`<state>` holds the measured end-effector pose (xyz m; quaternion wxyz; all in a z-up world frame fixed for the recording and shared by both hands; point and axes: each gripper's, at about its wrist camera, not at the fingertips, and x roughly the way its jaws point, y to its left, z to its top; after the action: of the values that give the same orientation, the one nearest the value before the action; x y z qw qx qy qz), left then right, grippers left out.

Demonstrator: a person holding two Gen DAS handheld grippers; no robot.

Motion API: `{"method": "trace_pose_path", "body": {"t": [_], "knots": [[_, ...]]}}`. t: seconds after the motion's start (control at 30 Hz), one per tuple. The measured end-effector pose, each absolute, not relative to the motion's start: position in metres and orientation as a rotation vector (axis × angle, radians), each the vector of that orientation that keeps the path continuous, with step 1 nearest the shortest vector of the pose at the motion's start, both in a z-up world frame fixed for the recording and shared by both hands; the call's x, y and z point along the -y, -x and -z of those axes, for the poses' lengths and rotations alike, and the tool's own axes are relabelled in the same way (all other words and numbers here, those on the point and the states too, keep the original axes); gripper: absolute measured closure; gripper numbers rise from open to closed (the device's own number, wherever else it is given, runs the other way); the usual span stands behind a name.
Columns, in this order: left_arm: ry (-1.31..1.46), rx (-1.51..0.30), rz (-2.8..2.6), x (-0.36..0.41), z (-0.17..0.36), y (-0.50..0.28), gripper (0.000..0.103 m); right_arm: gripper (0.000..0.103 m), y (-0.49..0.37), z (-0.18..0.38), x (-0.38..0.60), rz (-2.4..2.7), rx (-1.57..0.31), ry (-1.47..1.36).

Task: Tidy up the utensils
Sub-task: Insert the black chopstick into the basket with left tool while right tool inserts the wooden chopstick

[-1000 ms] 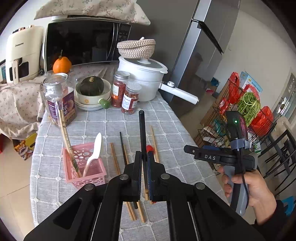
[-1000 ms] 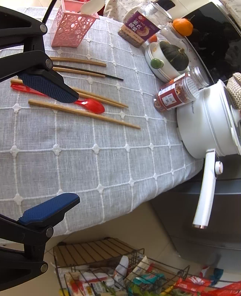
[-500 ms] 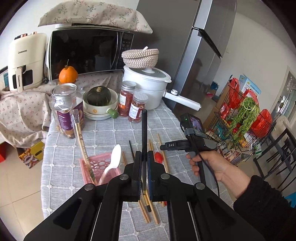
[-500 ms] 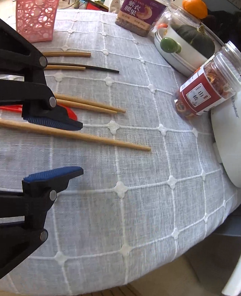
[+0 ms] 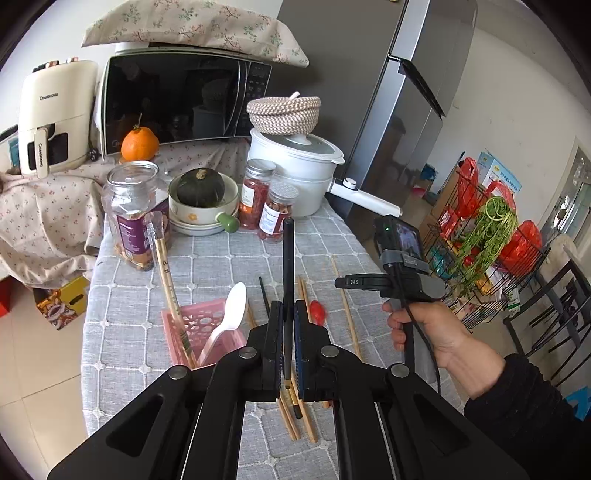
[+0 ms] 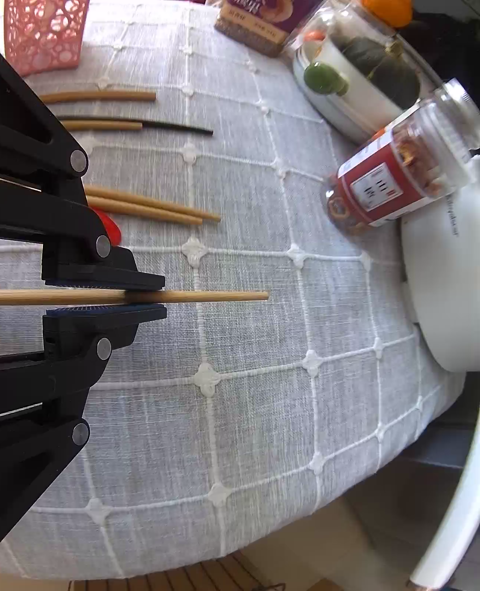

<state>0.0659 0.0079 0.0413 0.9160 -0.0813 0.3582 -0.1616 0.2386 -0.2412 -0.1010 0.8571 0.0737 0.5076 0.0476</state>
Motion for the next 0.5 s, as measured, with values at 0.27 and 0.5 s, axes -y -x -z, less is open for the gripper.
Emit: {"method": "trace_pose_path", "body": {"t": [0.27, 0.5], "knots": [[0.158, -0.673, 0.322, -0.008, -0.056, -0.044, 0.098, 0.098, -0.16, 0.019, 0.247, -0.156, -0.822, -0.223], [0.17, -0.608, 0.301, -0.017, -0.07, -0.03, 0.098, 0.098, -0.102, -0.025, 0.245, -0.203, -0.669, -0.262]]}}
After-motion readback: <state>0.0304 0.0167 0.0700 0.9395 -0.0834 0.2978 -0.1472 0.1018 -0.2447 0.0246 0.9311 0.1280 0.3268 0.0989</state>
